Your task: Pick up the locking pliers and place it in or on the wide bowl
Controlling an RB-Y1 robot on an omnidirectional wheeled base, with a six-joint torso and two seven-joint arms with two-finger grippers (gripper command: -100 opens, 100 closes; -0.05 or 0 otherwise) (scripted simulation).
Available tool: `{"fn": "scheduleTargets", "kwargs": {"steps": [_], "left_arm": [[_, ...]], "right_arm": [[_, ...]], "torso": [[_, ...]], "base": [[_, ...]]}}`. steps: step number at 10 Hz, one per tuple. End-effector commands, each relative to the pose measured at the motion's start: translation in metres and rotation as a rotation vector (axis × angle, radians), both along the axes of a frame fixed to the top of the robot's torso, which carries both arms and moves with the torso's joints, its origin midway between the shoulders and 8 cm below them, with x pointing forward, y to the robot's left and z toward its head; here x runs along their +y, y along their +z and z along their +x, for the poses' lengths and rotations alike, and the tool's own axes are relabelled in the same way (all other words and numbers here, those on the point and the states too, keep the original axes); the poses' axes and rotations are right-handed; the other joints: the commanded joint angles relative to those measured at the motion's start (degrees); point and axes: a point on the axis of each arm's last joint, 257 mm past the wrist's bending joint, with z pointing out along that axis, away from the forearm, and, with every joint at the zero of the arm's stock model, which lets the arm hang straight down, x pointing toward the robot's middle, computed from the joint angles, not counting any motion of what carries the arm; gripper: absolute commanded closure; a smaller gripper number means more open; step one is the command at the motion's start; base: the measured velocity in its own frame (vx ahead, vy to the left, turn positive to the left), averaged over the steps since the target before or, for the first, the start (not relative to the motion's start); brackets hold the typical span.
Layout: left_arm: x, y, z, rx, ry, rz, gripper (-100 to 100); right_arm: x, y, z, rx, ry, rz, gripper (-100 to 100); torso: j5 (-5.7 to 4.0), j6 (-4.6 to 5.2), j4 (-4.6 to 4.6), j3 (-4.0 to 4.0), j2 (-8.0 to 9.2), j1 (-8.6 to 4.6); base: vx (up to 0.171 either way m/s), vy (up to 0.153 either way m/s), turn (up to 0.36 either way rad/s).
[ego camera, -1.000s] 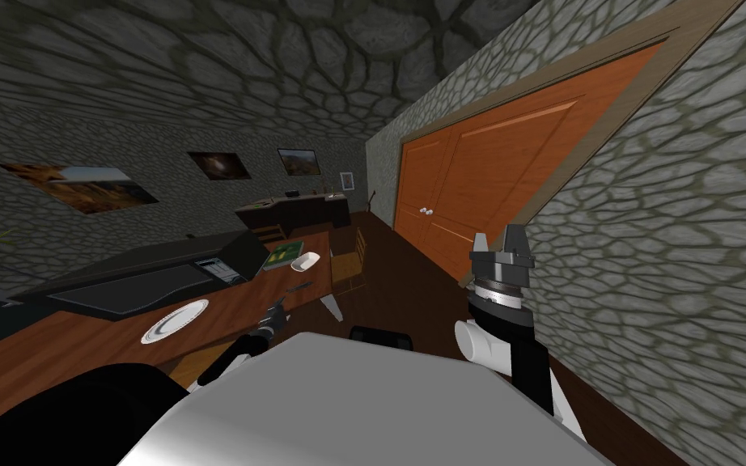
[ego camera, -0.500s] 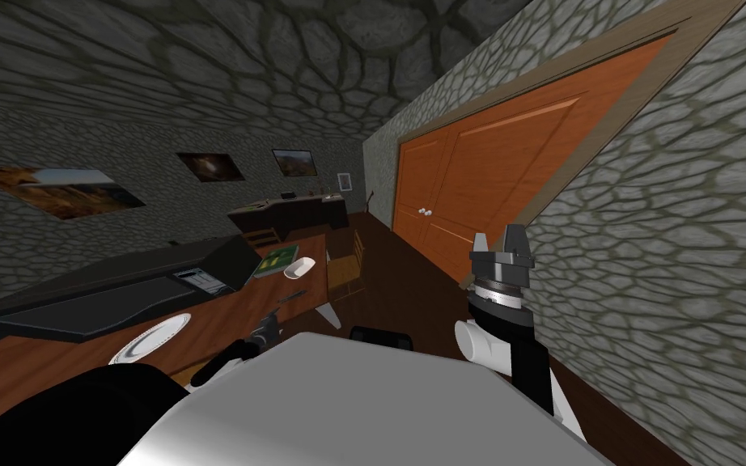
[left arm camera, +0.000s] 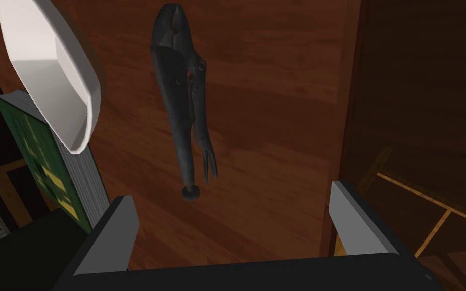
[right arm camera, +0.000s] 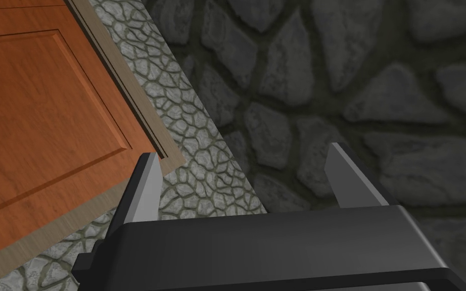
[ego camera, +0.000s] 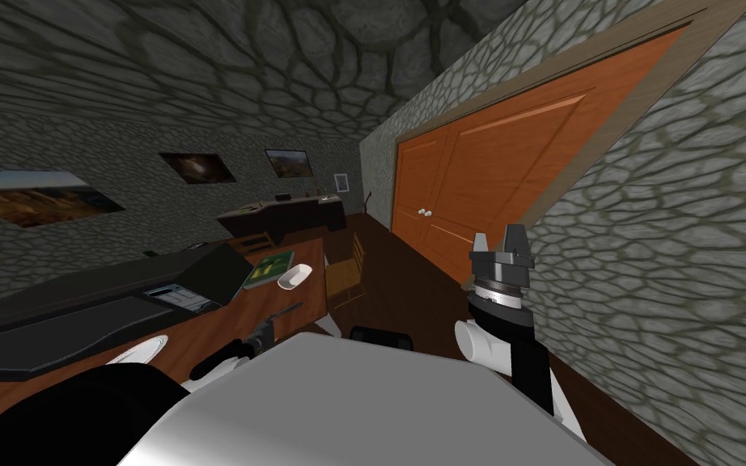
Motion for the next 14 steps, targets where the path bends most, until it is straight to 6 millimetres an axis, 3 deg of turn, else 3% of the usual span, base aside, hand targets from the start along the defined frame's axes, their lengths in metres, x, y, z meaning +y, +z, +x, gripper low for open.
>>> {"fn": "scheduleTargets", "kwargs": {"steps": [1, 7, 8, 9, 14], "left_arm": [[0.003, -0.007, -0.006, 0.032, 0.012, -0.019, -100], [0.01, -0.019, -0.017, 0.095, 0.041, -0.06, -100], [0.01, -0.02, -0.017, 0.099, 0.043, -0.062, 0], [0.015, -0.025, -0.014, 0.096, 0.056, -0.061, -100], [0.024, -0.038, -0.006, 0.092, 0.086, -0.062, -100]], "right_arm": [[0.0, 0.0, 0.0, 0.0, 0.0, 0.0, 0], [0.0, 0.0, 0.0, 0.0, 0.0, 0.0, 0], [0.0, 0.0, 0.0, 0.0, 0.0, 0.0, 0], [0.0, 0.0, 0.0, 0.0, 0.0, 0.0, 0], [0.0, 0.0, 0.0, 0.0, 0.0, 0.0, 0]], "torso": [[0.0, 0.0, 0.0, 0.0, 0.0, 0.0], [-0.04, -0.01, 0.03, 0.08, 0.15, -0.19], [-0.05, -0.02, 0.05, 0.15, 0.29, -0.3], [-0.08, -0.02, 0.08, 0.21, 0.39, -0.41], [-0.09, -0.02, 0.13, 0.34, 0.6, -0.46]], "base": [[0.097, 0.093, -0.066], [0.075, 0.066, -0.041], [0.006, 0.007, 0.0], [-0.022, 0.007, -0.096], [-0.039, 0.003, -0.064]]}}
